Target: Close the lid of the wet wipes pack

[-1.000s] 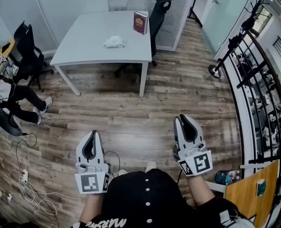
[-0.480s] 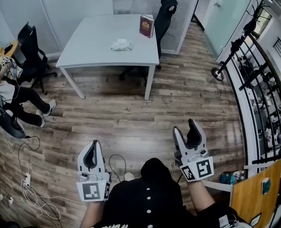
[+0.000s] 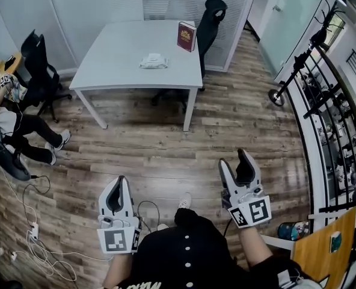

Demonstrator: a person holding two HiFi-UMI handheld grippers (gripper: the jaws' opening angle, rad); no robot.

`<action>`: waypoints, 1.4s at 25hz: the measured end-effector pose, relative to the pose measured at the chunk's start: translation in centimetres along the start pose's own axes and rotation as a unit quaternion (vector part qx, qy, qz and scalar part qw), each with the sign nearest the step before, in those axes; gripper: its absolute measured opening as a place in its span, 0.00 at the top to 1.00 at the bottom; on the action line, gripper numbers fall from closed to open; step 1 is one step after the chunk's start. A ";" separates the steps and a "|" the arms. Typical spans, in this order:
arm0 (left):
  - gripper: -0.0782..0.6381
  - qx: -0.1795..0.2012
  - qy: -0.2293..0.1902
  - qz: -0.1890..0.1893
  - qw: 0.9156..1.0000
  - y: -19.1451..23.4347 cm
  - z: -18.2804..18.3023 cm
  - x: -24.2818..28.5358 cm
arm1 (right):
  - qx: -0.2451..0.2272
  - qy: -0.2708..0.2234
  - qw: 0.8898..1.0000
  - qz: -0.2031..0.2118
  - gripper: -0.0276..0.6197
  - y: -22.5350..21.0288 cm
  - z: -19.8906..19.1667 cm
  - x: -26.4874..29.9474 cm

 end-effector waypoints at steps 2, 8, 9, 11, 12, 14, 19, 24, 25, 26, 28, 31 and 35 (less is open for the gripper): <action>0.88 0.011 -0.006 0.002 1.000 0.3 0.4 1.2 | 0.002 -0.004 1.000 0.006 0.59 -0.5 -0.2 1.4; 0.88 0.014 -0.003 0.013 1.000 0.6 0.1 4.7 | 0.006 -0.004 1.000 0.020 0.59 -2.5 -1.2 4.9; 0.88 0.014 -0.002 0.014 1.000 0.6 0.0 5.3 | 0.007 -0.003 1.000 0.021 0.59 -2.9 -1.4 5.3; 0.88 0.014 0.000 0.015 1.000 0.6 -0.1 6.4 | 0.009 -0.001 1.000 0.024 0.59 -3.5 -1.8 6.2; 0.88 0.015 0.000 0.015 1.000 0.6 -0.2 7.0 | 0.011 0.000 1.000 0.025 0.59 -3.8 -2.1 6.6; 0.88 0.016 0.000 0.015 1.000 0.6 -0.2 8.3 | 0.013 0.000 1.000 0.027 0.59 -4.4 -2.6 7.6; 0.88 0.017 -0.002 0.019 1.000 0.4 -0.5 11.1 | 0.014 -0.001 0.999 0.032 0.59 -6.0 -3.5 9.7; 0.88 0.016 -0.004 0.027 0.999 -0.2 -0.7 14.0 | 0.016 0.000 0.999 0.036 0.59 -8.4 -4.3 11.6; 0.88 0.016 -0.004 0.029 0.999 -0.3 -0.8 14.5 | 0.017 0.000 0.999 0.038 0.59 -8.8 -4.4 11.9; 0.88 0.015 -0.004 0.032 0.999 -0.3 -0.9 15.0 | 0.019 0.002 0.999 0.040 0.59 -9.0 -4.6 12.2; 0.88 0.014 -0.003 0.039 0.999 -0.5 -0.9 15.7 | 0.021 0.005 0.999 0.047 0.59 -9.3 -4.9 12.7; 0.88 0.012 0.000 0.048 0.999 -0.7 -1.2 16.4 | 0.026 0.011 0.998 0.050 0.59 -10.0 -5.5 13.1; 0.88 0.008 0.017 0.050 0.999 -0.7 -1.6 17.3 | 0.034 0.022 0.998 0.048 0.60 -10.5 -6.4 13.7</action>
Point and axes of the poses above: the fingertips, and each gripper's own axes: x forward along the fingers, y to its left, z out of its top, the point moved 5 cm from there along -x, backward along the fingers, and after that the axes turned 12 degrees about -x, right-handed, at the moved point
